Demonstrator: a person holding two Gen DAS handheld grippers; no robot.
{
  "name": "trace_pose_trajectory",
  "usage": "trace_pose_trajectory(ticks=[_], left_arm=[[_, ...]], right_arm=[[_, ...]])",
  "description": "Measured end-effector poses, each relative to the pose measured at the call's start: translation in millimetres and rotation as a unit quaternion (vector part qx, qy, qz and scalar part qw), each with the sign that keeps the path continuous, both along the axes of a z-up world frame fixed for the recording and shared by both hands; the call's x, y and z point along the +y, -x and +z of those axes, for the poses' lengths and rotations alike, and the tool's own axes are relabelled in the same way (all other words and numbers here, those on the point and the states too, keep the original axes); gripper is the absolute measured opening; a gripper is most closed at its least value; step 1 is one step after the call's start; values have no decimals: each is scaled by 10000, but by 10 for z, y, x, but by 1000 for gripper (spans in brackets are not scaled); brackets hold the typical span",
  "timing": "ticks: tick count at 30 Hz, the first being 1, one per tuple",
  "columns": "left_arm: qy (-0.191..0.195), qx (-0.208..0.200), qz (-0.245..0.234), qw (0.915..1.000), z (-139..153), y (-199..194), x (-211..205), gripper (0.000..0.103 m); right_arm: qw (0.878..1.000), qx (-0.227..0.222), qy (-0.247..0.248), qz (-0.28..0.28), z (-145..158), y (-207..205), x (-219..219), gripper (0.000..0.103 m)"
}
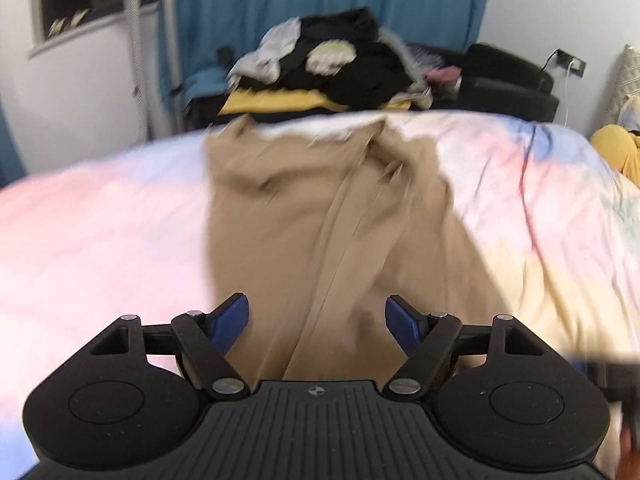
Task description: Fold clothes
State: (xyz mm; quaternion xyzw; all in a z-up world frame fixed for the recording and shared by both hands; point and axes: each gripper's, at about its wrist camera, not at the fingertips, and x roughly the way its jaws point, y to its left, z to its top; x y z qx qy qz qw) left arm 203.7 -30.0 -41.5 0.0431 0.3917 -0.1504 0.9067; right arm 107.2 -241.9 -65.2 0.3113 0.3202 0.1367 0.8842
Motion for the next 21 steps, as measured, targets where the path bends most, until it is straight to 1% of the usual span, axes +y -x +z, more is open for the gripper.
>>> trace_pose_trajectory(ticks=[2, 4, 5, 6, 9, 11, 12, 13, 14, 15, 16, 17, 18, 21], left_arm=[[-119, 401, 138, 9990, 16, 223, 214, 78], [-279, 860, 311, 9954, 0, 436, 406, 71], [-267, 1060, 317, 9935, -11, 547, 504, 68], [-210, 1212, 313, 9919, -14, 659, 590, 68], [225, 1620, 229, 9863, -40, 988, 795, 68], [517, 1980, 363, 9782, -137, 1157, 877, 68], [525, 2096, 426, 9754, -194, 1223, 869, 61], [405, 2099, 455, 9758, -229, 1284, 832, 57], [201, 2045, 475, 9775, -235, 1335, 777, 46], [59, 1986, 502, 9788, -210, 1367, 725, 33], [-12, 1940, 541, 9795, -170, 1388, 682, 27], [-55, 1909, 526, 9802, -154, 1425, 623, 19], [-76, 1892, 463, 9808, -159, 1475, 549, 14], [-137, 1840, 275, 9824, -173, 1626, 328, 10]], right_arm=[[9999, -43, 85, 40, 27, 35, 17, 69], [9997, -78, 220, 74, 63, 69, 42, 69], [9995, -88, 306, 88, 83, 85, 60, 69], [9992, -101, 385, 102, 106, 111, 78, 69], [9982, -190, 552, 127, 187, 215, 127, 69], [9971, -233, 716, 92, 235, 295, 162, 69], [9965, -234, 797, 78, 254, 337, 178, 69], [9961, -221, 851, 70, 267, 375, 190, 69], [9961, -194, 860, 67, 274, 422, 193, 69], [9962, -164, 852, 64, 278, 476, 190, 69], [9961, -131, 866, 55, 283, 536, 185, 69], [9958, -97, 913, 41, 288, 598, 184, 69], [9952, -71, 977, 32, 294, 664, 187, 69], [9940, -83, 1090, 37, 314, 830, 182, 69]])
